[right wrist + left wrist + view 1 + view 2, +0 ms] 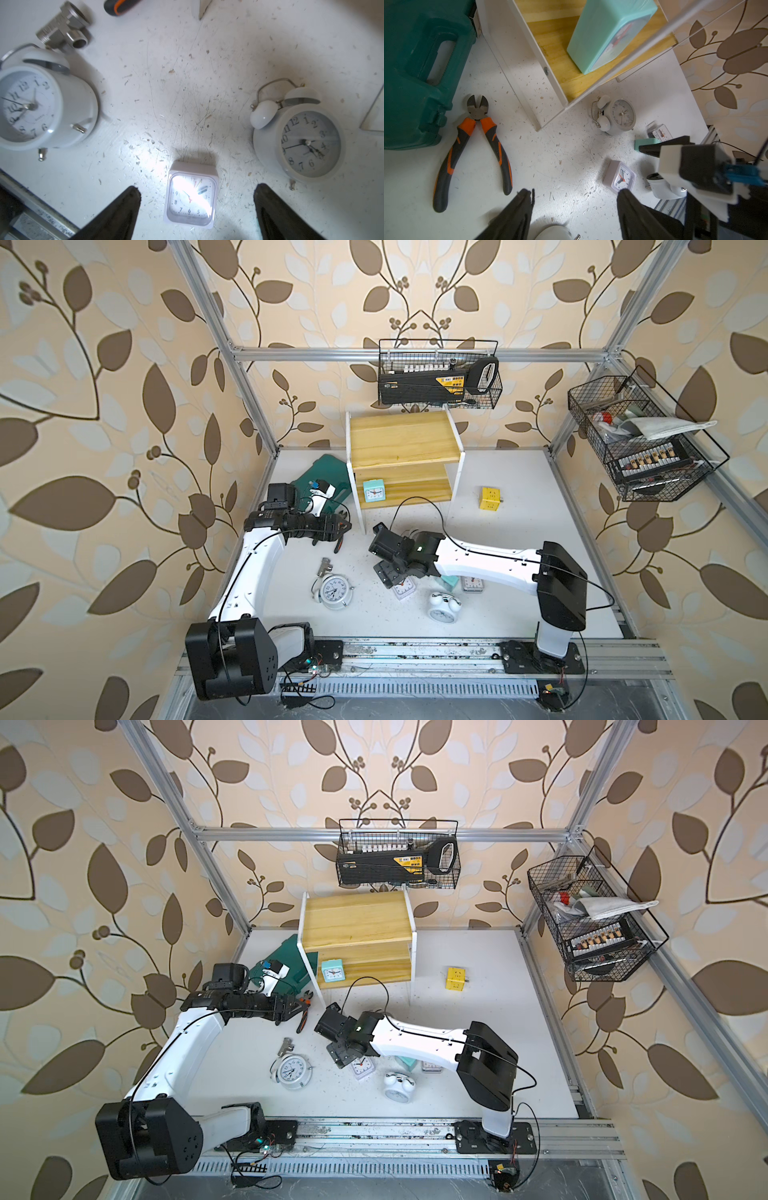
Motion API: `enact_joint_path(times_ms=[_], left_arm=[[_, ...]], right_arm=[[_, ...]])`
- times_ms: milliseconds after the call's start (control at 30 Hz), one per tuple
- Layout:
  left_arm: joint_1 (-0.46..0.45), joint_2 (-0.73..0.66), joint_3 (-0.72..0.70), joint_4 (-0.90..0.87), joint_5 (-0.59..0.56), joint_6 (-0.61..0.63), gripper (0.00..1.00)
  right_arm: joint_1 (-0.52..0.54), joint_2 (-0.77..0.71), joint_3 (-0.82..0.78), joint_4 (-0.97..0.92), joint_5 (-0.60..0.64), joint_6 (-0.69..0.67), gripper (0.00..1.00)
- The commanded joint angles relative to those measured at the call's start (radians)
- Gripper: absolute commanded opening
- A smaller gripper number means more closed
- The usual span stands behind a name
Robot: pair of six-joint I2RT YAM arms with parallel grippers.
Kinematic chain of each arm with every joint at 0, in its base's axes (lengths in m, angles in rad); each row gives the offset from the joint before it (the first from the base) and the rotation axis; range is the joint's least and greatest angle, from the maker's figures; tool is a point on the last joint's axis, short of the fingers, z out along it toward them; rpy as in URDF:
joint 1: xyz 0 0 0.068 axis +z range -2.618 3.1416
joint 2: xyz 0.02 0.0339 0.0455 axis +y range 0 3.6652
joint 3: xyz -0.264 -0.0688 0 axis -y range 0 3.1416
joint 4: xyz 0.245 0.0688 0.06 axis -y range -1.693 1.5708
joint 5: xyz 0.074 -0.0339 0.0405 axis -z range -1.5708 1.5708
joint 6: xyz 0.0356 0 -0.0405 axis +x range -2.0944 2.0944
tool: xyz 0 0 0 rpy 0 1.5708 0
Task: Place the alarm clocks on the shelf by style
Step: Pick up the alarm from the center of the board.
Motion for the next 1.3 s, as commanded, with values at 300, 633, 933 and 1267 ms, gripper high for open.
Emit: enact_joint_path(times_ms=[300,633,933,1267], left_arm=[[0.003,0.013,-0.003,-0.006,0.037,0.018,0.68],[0.003,0.024,-0.001,-0.013,0.038,0.021,0.68],[0.003,0.023,-0.002,-0.014,0.039,0.023,0.68],[0.003,0.015,-0.008,-0.014,0.046,0.028,0.68]], right_arm=[[0.004,0.109,0.049,-0.127,-0.036,0.015,0.94],[0.001,0.167,0.071,-0.123,-0.074,-0.009,0.90],[-0.005,0.183,0.066,-0.107,-0.079,-0.004,0.81],[-0.007,0.180,0.060,-0.091,-0.082,0.008,0.65]])
